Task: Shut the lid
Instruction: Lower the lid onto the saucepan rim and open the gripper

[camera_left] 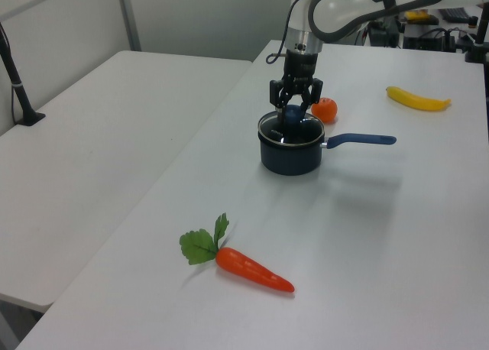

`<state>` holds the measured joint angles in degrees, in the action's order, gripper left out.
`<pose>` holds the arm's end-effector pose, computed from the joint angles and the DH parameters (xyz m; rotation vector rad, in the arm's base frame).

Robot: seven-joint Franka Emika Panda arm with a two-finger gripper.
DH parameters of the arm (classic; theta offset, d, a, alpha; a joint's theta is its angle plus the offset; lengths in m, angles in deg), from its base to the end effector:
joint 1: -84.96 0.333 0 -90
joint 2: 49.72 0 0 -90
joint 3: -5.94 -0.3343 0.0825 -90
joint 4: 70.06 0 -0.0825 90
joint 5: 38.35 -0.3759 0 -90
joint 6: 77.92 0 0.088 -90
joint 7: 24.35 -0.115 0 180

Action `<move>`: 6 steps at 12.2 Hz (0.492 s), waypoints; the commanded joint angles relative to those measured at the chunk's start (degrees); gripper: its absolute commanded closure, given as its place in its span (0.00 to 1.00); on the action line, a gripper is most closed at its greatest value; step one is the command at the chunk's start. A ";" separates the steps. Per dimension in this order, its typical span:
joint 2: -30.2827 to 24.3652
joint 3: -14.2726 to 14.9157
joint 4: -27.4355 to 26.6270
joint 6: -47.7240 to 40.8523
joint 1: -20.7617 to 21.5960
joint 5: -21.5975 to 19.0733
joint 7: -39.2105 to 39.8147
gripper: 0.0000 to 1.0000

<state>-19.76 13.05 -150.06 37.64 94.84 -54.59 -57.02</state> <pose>0.7162 0.0709 0.4283 -2.7834 0.8791 -0.0528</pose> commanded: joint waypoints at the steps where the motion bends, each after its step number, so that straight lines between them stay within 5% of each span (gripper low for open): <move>1: 0.01 0.01 0.55 -1.22 0.41 -0.99 -0.55 0.71; 4: 0.10 0.01 -0.06 -1.31 0.41 -0.91 -0.46 0.66; 6: 0.01 0.01 -0.33 -1.31 0.41 -0.91 -0.46 0.34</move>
<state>-19.22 12.82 -150.11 37.56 94.87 -54.59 -57.02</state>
